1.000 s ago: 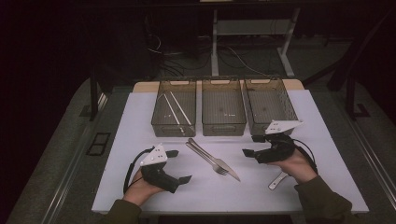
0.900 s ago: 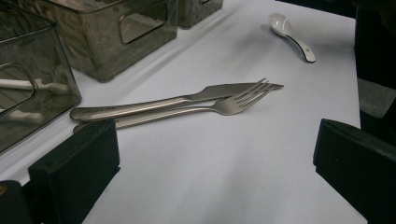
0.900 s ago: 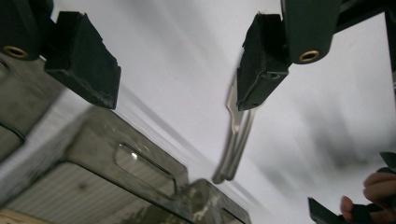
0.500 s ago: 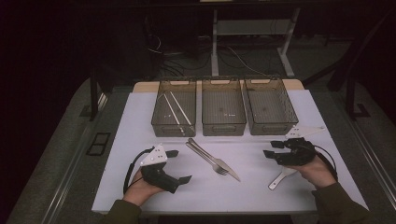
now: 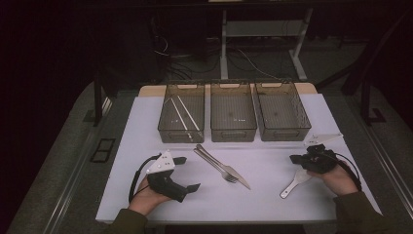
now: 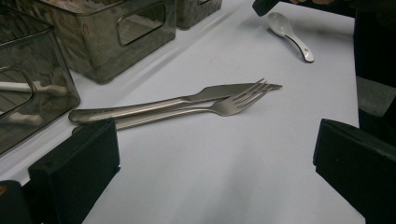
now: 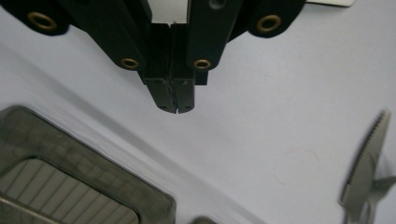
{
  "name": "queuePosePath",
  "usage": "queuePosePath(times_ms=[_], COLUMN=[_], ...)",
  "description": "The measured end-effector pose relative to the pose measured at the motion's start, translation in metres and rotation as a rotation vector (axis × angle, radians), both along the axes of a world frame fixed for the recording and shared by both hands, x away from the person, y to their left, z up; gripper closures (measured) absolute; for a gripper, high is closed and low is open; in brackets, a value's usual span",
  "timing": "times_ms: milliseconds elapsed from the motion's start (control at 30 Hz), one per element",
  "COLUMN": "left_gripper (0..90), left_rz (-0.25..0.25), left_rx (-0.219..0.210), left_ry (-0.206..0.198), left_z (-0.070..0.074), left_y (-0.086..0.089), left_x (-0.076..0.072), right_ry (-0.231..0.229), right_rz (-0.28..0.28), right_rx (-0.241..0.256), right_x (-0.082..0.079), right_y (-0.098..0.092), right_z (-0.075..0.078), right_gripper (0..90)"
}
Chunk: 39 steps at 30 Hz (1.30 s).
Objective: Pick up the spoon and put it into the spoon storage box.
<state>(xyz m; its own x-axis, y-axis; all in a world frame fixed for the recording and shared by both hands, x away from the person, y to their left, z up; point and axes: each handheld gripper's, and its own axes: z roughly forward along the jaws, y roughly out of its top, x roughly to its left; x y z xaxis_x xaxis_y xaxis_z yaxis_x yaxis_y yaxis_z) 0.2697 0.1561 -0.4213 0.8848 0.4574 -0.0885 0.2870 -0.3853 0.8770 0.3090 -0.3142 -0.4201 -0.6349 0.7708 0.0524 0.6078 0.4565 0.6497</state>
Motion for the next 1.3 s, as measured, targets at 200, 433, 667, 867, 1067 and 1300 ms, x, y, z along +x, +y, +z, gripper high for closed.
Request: queuePosePath(times_ms=[200,433,667,867,1067,1300], left_gripper=[0.0,0.0,0.0,0.0,0.0,0.0], left_rz=[-0.001,-0.002,-0.001,0.000,-0.001,0.000], left_rx=[-0.001,-0.001,-0.001,0.000,-0.001,-0.001], left_ry=[-0.001,0.000,-0.001,0.000,-0.001,-0.001], left_z=[0.000,0.000,0.000,0.000,0.000,0.000], left_y=[0.000,-0.001,-0.001,-0.001,-0.001,-0.001], left_x=[0.000,0.000,0.000,0.000,0.000,0.000], right_ry=[0.038,0.074,0.083,0.088,0.072,0.042], right_rz=[-0.033,-0.062,-0.074,-0.091,-0.112,-0.112], right_rx=[-0.062,-0.089,-0.090,-0.090,-0.035,0.044], right_x=[0.004,0.003,-0.001,-0.008,-0.013,-0.022], right_y=[-0.003,-0.011,-0.018,-0.028,-0.037,-0.042], right_z=[-0.008,-0.012,-0.012,-0.013,-0.009,0.000], right_gripper=[89.7,89.7,89.7,89.7,83.7,59.2])
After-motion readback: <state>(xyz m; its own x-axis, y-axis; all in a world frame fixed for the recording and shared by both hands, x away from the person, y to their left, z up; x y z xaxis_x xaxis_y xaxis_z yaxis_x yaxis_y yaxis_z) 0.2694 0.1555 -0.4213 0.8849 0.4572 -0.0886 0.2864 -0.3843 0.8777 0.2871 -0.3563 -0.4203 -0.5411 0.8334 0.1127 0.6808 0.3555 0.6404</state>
